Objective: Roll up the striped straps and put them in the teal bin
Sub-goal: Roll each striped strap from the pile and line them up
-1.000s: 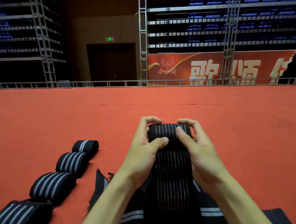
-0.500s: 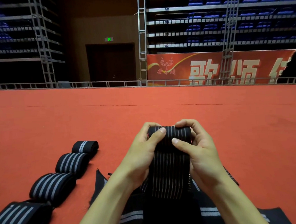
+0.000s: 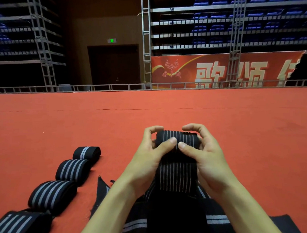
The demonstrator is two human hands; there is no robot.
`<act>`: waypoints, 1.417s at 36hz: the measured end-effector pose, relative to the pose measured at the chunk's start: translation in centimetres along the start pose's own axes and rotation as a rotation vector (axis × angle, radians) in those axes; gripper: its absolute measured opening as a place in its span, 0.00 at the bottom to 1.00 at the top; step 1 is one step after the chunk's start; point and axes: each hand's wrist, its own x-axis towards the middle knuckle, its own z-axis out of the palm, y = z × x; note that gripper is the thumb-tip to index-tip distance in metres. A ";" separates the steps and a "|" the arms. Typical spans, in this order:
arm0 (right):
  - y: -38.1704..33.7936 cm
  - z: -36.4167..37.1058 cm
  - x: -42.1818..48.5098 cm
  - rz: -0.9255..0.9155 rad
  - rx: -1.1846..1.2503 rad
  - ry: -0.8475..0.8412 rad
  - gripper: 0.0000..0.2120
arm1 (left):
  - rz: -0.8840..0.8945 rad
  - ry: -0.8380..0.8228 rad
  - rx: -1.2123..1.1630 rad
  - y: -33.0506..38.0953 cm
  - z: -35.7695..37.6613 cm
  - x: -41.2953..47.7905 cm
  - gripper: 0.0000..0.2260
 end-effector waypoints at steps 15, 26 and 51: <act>0.0 -0.2 0.2 0.150 0.131 -0.008 0.20 | 0.176 0.058 0.081 -0.1 -0.6 0.1 0.15; -0.5 -0.5 -0.2 0.082 0.016 0.071 0.15 | -0.044 0.069 0.074 -0.1 -0.4 0.2 0.16; 0.9 -1.1 -0.1 0.170 -0.017 0.130 0.13 | -0.010 0.113 0.046 -0.2 -1.9 0.3 0.10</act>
